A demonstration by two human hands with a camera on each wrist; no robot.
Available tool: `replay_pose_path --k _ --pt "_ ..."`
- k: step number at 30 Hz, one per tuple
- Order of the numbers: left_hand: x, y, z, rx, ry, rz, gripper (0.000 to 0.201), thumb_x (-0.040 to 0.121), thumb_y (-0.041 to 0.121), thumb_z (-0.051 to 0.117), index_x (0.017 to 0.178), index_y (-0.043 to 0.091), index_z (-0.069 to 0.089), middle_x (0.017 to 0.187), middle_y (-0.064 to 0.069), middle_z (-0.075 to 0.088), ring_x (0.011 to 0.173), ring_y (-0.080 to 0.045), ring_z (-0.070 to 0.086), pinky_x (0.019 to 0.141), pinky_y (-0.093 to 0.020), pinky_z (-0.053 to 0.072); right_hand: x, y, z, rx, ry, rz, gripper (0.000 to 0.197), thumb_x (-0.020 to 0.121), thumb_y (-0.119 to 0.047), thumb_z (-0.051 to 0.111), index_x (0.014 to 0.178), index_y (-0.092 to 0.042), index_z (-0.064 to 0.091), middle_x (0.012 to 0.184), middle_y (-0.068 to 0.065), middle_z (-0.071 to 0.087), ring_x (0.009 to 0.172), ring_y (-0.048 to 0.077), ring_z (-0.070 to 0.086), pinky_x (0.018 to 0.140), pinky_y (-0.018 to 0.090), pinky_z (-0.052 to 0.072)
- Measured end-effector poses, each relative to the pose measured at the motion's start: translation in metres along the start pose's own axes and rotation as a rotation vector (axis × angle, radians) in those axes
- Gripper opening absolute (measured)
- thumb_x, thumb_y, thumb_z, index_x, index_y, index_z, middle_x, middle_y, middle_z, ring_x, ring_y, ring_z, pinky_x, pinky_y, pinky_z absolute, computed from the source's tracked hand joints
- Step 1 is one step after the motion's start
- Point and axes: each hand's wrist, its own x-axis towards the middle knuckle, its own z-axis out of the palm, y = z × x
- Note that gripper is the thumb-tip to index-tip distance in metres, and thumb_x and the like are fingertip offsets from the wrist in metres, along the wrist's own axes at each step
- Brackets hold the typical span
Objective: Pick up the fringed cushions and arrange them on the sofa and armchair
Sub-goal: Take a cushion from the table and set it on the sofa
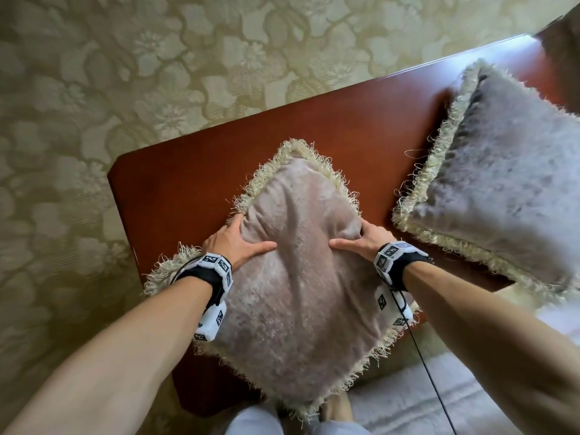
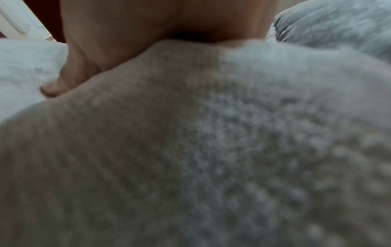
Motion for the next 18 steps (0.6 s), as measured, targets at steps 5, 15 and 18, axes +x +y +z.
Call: replay_pose_path --k 5,15,18 --pt "-0.013 0.038 0.002 0.027 -0.022 0.077 0.122 0.053 0.094 0.053 0.152 0.033 0.018 0.142 -0.009 0.051 0.123 -0.031 0.054 0.102 -0.043 0.044 -0.035 0.038 -0.016 0.089 0.073 0.02 0.093 0.057 -0.083 0.068 0.136 -0.041 0.047 0.124 -0.001 0.065 0.107 0.026 0.063 0.082 0.026 0.044" --pt "-0.074 0.165 0.01 0.115 -0.002 0.296 0.104 0.057 0.089 0.059 0.142 0.033 0.034 0.13 -0.008 0.058 0.114 -0.029 0.058 0.095 -0.042 0.048 -0.13 0.148 -0.064 0.17 0.255 0.146 0.084 0.059 -0.085 0.065 0.125 -0.035 0.058 0.122 0.002 0.067 0.108 0.028 0.063 0.083 0.029 0.047" --pt "-0.1 0.21 0.018 0.166 0.001 0.365 0.103 0.058 0.089 0.058 0.141 0.033 0.036 0.132 -0.007 0.058 0.115 -0.029 0.058 0.095 -0.042 0.048 -0.163 0.188 -0.077 0.229 0.304 0.153 0.083 0.057 -0.085 0.066 0.122 -0.035 0.061 0.12 -0.001 0.069 0.106 0.027 0.064 0.086 0.029 0.048"
